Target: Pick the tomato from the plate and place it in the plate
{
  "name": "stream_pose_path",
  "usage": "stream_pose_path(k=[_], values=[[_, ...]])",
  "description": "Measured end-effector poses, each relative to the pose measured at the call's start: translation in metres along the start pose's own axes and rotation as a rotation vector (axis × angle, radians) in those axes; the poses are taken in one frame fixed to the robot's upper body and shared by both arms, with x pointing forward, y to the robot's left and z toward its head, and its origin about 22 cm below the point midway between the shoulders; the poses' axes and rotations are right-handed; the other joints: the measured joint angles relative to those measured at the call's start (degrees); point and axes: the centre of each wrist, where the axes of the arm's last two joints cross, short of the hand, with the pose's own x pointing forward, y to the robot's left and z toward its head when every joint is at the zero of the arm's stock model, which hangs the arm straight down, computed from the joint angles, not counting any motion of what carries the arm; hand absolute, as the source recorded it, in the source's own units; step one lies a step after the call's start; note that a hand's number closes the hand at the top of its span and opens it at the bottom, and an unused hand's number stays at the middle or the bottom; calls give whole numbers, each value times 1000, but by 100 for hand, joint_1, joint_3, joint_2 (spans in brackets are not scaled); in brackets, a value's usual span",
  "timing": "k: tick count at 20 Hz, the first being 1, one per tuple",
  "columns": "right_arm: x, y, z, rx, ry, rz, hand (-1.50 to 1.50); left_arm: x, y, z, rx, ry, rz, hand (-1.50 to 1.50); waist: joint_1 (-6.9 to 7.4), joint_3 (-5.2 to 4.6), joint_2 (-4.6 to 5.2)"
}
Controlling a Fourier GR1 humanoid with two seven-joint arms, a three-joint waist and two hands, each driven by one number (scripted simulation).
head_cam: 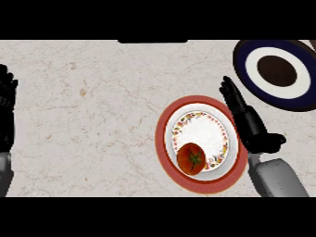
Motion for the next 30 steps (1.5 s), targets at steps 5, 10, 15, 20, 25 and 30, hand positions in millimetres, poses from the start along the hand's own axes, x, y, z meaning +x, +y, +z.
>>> stream_pose_path(k=[5,10,15,20,25,30], values=[[22,14,-5,191,-82,-164,150,-26,-22,19,-83,158,15,0,10,24,-141],[69,-25,-21,243,-281,274,150,-52,-33,42,-145,335,31,0,-212,-38,-310],[22,-2,16,108,-301,121,-150,-59,-50,56,-202,392,68,0,-86,34,-194],[-15,6,43,209,-367,-106,-150,-60,-59,62,-239,412,77,0,44,47,-169],[-17,-12,51,352,-396,95,-150,-57,-64,59,-247,417,75,0,52,37,-187],[2,-26,43,382,-381,375,-150,-61,-64,61,-249,424,76,0,48,29,-201]])
